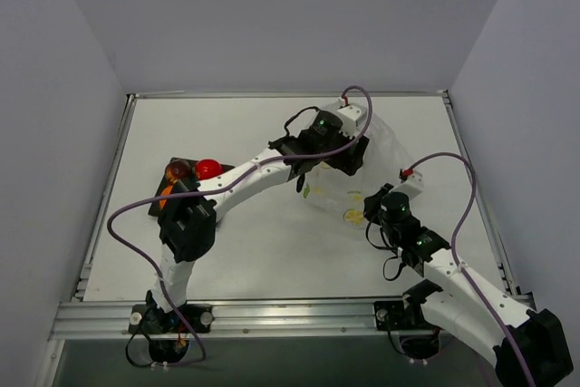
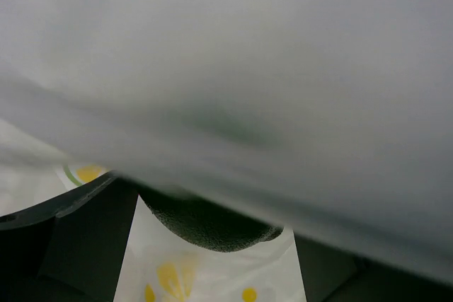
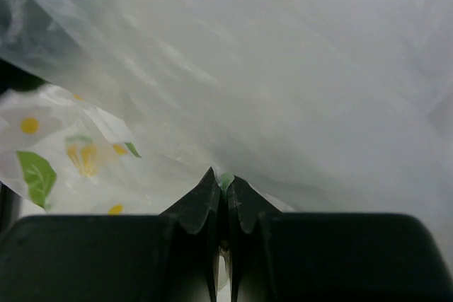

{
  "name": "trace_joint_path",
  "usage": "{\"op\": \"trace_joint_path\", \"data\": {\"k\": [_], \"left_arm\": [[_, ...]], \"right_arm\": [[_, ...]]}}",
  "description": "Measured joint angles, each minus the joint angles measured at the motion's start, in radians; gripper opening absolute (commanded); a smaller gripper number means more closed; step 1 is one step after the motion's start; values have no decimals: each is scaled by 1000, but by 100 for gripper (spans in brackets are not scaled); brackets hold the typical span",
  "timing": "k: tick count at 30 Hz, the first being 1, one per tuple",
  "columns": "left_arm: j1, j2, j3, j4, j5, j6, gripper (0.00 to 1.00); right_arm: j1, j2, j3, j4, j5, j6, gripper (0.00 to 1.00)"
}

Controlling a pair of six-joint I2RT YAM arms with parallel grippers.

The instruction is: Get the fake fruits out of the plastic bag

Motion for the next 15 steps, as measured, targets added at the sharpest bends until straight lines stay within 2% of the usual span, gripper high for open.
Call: {"op": "trace_joint_path", "data": {"k": [9,11,15], "left_arm": [[0,-6,1,-307,-110,99,38],[0,-13,-19,-293,-98,114,36],[1,-83,-154,-200,-26,121,33]], "right_arm": [[-23,-23,111,19,34,-46,0],[-39,-35,121,20,33,-51,0],[-130,14,133,40,8,-57,0]]}}
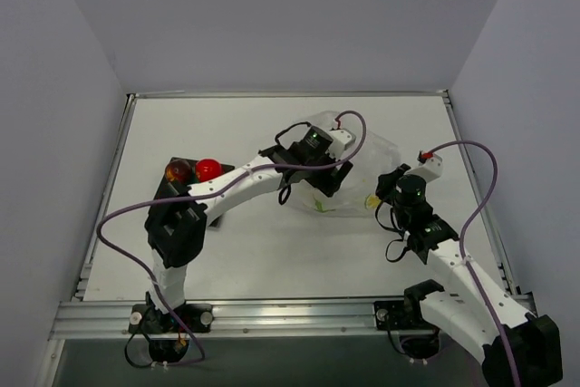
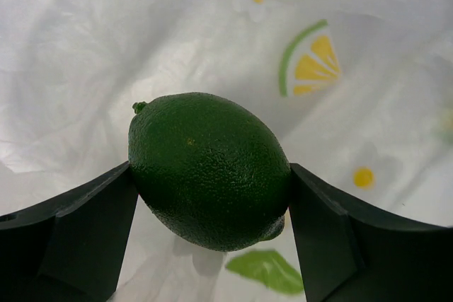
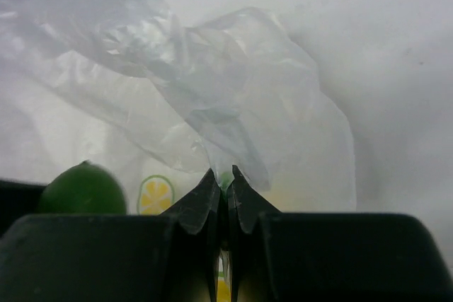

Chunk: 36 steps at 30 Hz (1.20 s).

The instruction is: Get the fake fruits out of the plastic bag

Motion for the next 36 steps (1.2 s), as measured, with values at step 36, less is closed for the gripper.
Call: {"op": "trace_joint_path", "data": {"k": [36], "left_arm": [[507,-935,-916,134,-674,-499,44]], "right_arm": [[-127,61,-130,126,-98,-16,0]]}}
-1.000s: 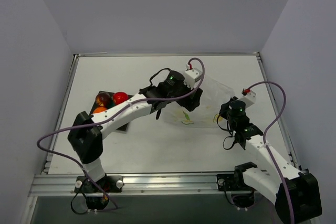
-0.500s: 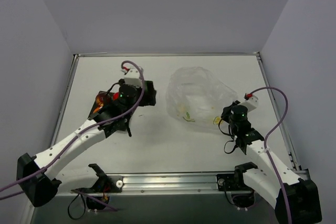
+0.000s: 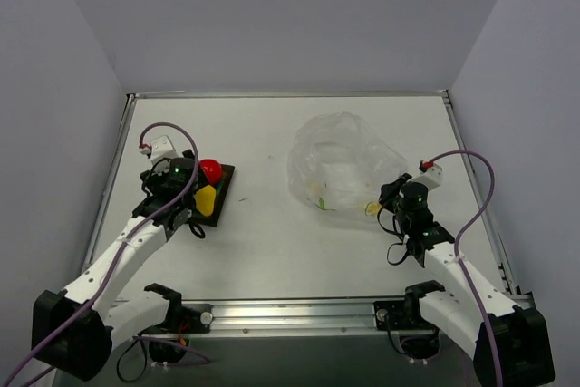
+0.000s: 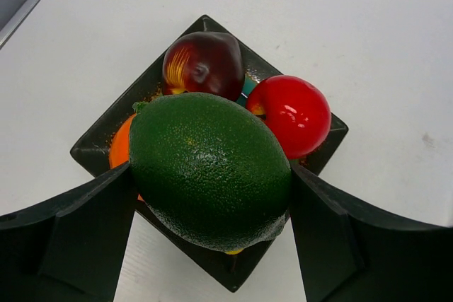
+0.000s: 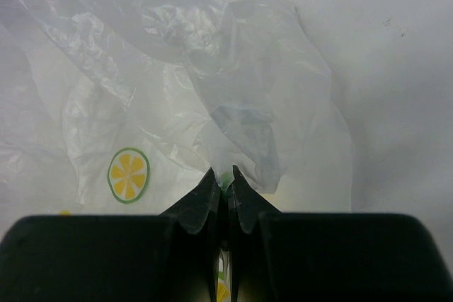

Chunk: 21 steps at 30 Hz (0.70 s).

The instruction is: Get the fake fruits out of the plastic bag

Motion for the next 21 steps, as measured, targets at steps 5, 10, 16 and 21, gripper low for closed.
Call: {"op": "trace_joint_path", "data": {"k": [5,10,16,21], "left_arm": [[21,107,0,56,-8,-19,48],[27,164,0,106,-3,-23,49],[27,183,0,143,-4,-23,55],[27,238,0,157,-5,-22,57]], "right_arm": [[0,4,0,14,-20,0,0],[0,4,0,18,-28,-1,0],[0,4,0,19,-29,-1,0],[0,4,-1,19,-32,-3,0]]}}
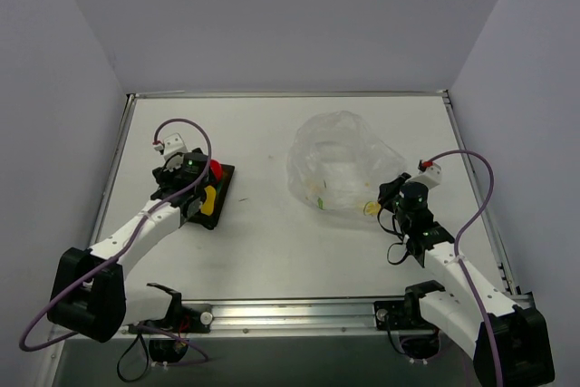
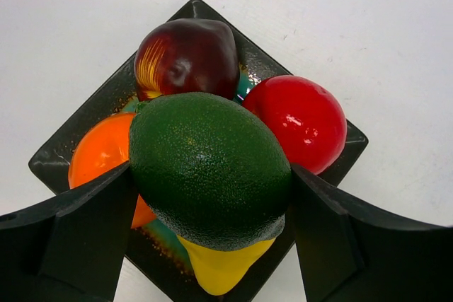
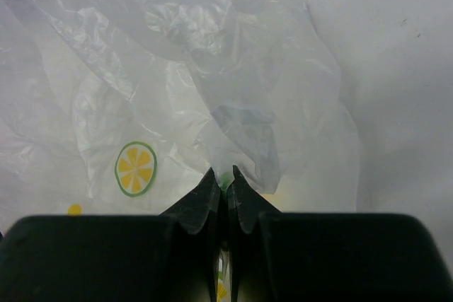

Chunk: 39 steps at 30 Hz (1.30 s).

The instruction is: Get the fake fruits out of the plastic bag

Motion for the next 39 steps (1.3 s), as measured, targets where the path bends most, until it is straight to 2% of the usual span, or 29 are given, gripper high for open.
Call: {"op": "trace_joint_path", "data": {"k": [14,24,31,39], "left_arm": [[0,57,0,43,-26,6,70],[0,80,0,48,-29,15,97],[0,45,0,43,-19,15,94],[-36,-157,10,29,58,17,94]], "right_arm": [[0,0,0,0,-10,-1,0],[0,4,0,0,-12,-2,0],[0,4,0,0,-13,-1,0],[0,-10,0,-8,-7,0,0]]}}
